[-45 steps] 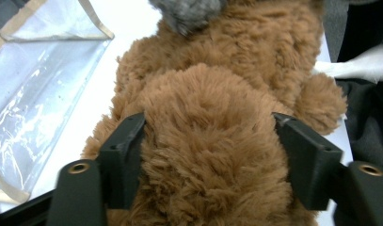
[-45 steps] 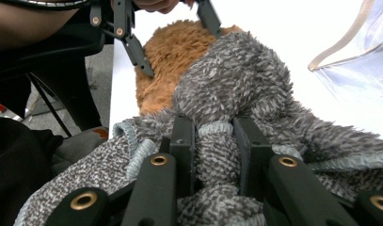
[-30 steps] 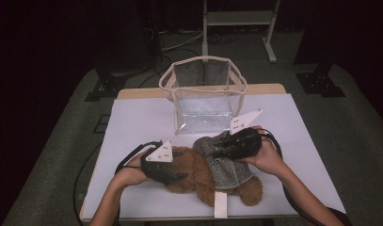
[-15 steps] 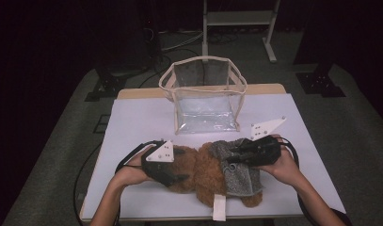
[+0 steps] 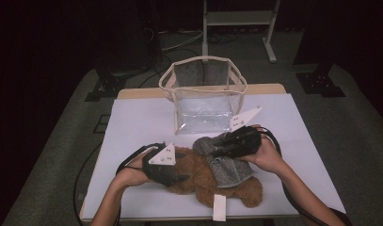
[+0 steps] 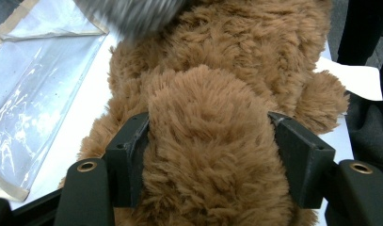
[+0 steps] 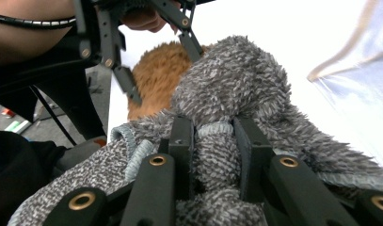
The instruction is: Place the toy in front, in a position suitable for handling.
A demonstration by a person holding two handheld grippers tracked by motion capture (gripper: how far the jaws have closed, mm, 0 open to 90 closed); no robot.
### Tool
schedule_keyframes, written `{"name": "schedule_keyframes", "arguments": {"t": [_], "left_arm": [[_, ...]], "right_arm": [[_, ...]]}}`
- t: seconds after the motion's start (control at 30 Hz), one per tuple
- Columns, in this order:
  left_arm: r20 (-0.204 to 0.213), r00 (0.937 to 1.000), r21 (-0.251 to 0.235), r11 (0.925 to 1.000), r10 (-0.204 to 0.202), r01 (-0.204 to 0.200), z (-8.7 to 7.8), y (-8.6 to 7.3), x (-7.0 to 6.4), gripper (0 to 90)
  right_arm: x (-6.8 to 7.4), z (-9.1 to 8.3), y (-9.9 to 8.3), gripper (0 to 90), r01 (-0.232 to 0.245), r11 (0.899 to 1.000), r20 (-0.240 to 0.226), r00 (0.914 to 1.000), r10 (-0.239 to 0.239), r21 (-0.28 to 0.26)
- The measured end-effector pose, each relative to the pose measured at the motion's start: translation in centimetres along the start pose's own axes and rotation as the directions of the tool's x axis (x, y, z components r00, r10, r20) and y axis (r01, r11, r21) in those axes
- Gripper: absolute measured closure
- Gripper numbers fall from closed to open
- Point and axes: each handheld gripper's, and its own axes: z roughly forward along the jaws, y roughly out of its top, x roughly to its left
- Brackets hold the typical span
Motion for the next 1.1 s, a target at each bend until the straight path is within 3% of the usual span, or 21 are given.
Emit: {"name": "schedule_keyframes", "arguments": {"t": [0.13, 0.27, 0.47, 0.73, 0.97, 1.1], "left_arm": [[0.003, 1.0, 0.002, 1.0, 0.006, -0.006, -0.1, -0.1, 0.0, 33.7], [-0.002, 1.0, 0.002, 1.0, 0.004, -0.004, -0.1, -0.1, 0.0, 33.7], [-0.001, 1.0, 0.003, 1.0, -0.005, 0.005, -0.1, -0.2, 0.2, 33.7], [-0.004, 0.9996, 0.0, 0.9996, -0.029, 0.03, -0.2, -0.4, 0.5, 32.7], [-0.023, 0.9977, -0.007, 0.998, -0.063, 0.063, 0.1, -0.5, 1.1, 32.7], [-0.034, 0.996, -0.01, 0.9966, -0.082, 0.082, 0.3, -0.4, 1.3, 32.6]], "right_arm": [[-0.6, 1.8, 0.9, 70.7, 0.002, 1.0, -0.024, 0.9997, -0.001, 0.022], [-1.0, 1.8, 0.9, 70.6, -0.009, 1.0, -0.019, 0.9998, 0.01, 0.023], [-1.2, -1.4, -0.8, 70.5, -0.047, 0.999, 0.045, 0.9979, 0.048, -0.011], [-1.0, -5.9, -5.8, 70.5, -0.132, 0.986, 0.08, 0.9869, 0.14, -0.101], [0.1, -7.5, -8.8, 70.3, -0.166, 0.978, 0.085, 0.9806, 0.177, -0.122], [0.7, -7.7, -9.2, 70.3, -0.167, 0.974, 0.068, 0.9814, 0.179, -0.154]]}}
